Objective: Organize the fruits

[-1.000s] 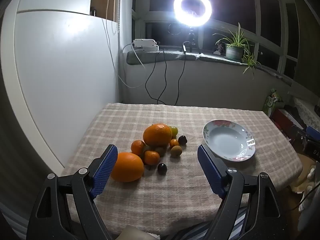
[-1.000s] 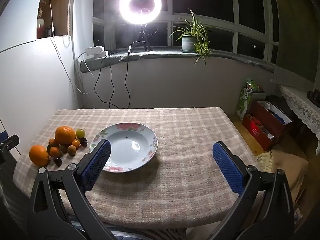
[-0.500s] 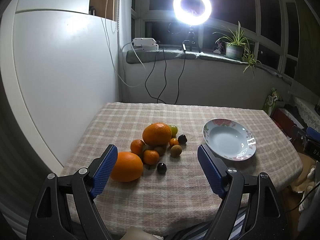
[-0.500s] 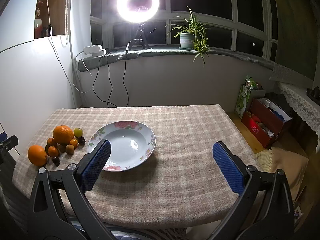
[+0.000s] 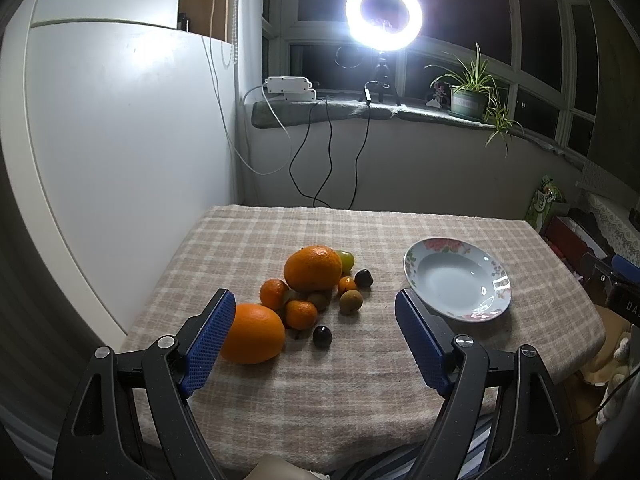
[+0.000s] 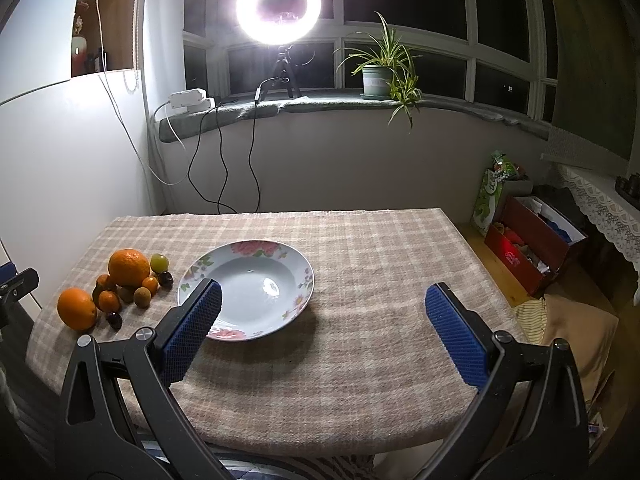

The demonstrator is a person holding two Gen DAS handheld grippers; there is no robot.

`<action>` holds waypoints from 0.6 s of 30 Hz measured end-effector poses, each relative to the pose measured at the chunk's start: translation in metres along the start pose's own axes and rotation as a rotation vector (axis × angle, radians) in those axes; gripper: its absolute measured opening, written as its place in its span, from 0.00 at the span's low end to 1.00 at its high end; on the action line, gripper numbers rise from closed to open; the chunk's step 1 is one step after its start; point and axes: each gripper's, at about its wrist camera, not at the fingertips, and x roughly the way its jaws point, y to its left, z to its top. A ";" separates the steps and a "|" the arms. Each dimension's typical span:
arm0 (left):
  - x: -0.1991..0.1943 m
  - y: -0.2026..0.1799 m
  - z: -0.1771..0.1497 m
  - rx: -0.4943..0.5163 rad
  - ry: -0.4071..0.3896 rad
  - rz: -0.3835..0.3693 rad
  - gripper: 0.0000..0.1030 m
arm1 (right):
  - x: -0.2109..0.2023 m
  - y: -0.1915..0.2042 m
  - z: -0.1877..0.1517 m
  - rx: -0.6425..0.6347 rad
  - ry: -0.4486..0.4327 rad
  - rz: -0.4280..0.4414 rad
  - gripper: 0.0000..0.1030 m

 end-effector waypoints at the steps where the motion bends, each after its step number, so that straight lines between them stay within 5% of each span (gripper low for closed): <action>1: 0.000 0.000 0.000 0.000 0.000 0.000 0.80 | 0.000 0.000 0.000 0.000 0.001 0.000 1.00; 18: 0.000 0.000 -0.001 0.000 0.001 0.001 0.80 | 0.000 0.001 -0.001 0.003 0.004 0.003 1.00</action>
